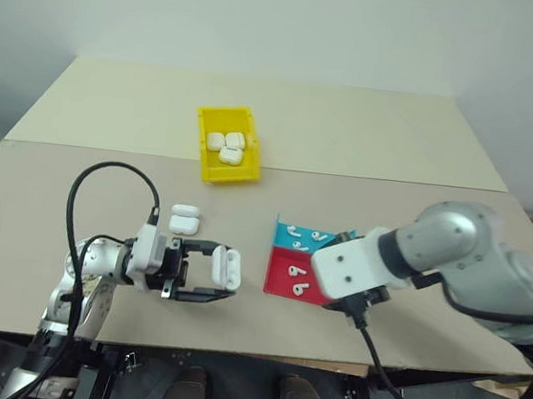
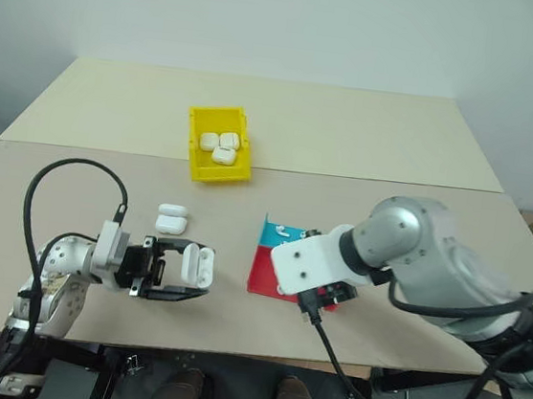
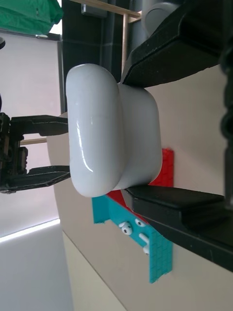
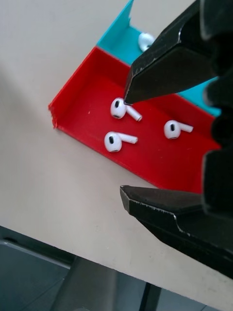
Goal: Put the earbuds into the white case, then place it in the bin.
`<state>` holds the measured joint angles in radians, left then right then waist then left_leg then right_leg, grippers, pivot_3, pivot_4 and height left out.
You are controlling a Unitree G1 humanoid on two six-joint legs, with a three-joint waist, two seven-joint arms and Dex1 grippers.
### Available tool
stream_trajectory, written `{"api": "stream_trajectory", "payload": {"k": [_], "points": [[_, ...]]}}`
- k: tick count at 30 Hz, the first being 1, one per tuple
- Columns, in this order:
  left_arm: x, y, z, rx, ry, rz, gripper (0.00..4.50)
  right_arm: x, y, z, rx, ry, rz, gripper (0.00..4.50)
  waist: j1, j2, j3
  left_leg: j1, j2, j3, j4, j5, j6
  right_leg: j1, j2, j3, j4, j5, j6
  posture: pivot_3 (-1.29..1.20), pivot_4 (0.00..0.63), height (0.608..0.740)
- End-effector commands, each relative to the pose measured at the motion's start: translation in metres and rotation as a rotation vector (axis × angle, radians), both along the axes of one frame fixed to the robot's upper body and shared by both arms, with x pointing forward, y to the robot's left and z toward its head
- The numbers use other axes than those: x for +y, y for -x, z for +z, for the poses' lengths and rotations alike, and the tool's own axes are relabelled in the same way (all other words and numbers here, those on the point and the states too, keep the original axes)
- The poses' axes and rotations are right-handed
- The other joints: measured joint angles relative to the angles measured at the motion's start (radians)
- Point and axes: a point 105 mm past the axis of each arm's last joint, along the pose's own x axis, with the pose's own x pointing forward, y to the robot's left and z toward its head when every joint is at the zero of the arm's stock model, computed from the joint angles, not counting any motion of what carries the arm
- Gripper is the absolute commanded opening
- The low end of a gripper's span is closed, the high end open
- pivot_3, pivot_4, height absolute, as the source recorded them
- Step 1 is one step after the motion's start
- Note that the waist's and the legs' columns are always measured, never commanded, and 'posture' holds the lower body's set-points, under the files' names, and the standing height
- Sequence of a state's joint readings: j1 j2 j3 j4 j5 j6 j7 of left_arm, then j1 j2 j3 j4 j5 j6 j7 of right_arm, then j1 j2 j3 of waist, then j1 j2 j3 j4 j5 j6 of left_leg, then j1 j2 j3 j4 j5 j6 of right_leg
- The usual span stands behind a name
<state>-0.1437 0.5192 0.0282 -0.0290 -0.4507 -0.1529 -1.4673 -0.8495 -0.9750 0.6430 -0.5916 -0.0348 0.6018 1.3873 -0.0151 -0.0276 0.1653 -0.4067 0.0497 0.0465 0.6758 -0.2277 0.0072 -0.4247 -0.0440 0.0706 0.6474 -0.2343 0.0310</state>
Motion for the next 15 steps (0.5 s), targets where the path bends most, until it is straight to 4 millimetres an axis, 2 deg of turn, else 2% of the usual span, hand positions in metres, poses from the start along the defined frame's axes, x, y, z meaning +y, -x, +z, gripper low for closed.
{"api": "stream_trajectory", "payload": {"k": [1, 2, 4, 15], "points": [[0.004, 0.009, -0.002, -0.038, -0.036, -0.006, 2.75, 0.007, -0.008, -0.002, -0.067, 0.049, 0.053, 3.32, -0.001, 0.0, 0.0, 0.0, 0.0, 0.0, 0.0, 0.0, 0.0, 0.0, 0.0, 0.0, 0.0, 0.0, 0.0, 0.0, 0.15, 0.74], [0.005, 0.01, -0.003, -0.035, -0.042, -0.002, 2.75, 0.008, -0.009, -0.004, -0.068, 0.059, 0.067, 3.32, -0.002, 0.0, 0.0, 0.001, 0.0, 0.0, 0.0, 0.0, 0.0, 0.0, 0.0, 0.0, 0.0, 0.0, 0.0, 0.0, 0.15, 0.74], [0.006, 0.011, -0.004, -0.033, -0.047, 0.013, 2.75, 0.012, -0.011, -0.007, -0.064, 0.074, 0.095, 2.97, -0.001, 0.0, 0.0, 0.0, 0.0, 0.0, 0.0, 0.0, 0.0, 0.0, 0.0, 0.0, 0.0, 0.0, 0.0, 0.0, 0.15, 0.74], [0.006, 0.012, -0.003, -0.038, -0.056, 0.067, 2.75, 0.018, -0.026, -0.025, -0.055, 0.16, 0.156, 2.97, -0.001, 0.0, 0.0, 0.001, 0.0, 0.0, 0.0, 0.0, 0.0, 0.0, 0.0, -0.001, 0.0, 0.0, -0.001, 0.0, 0.15, 0.74]]}}
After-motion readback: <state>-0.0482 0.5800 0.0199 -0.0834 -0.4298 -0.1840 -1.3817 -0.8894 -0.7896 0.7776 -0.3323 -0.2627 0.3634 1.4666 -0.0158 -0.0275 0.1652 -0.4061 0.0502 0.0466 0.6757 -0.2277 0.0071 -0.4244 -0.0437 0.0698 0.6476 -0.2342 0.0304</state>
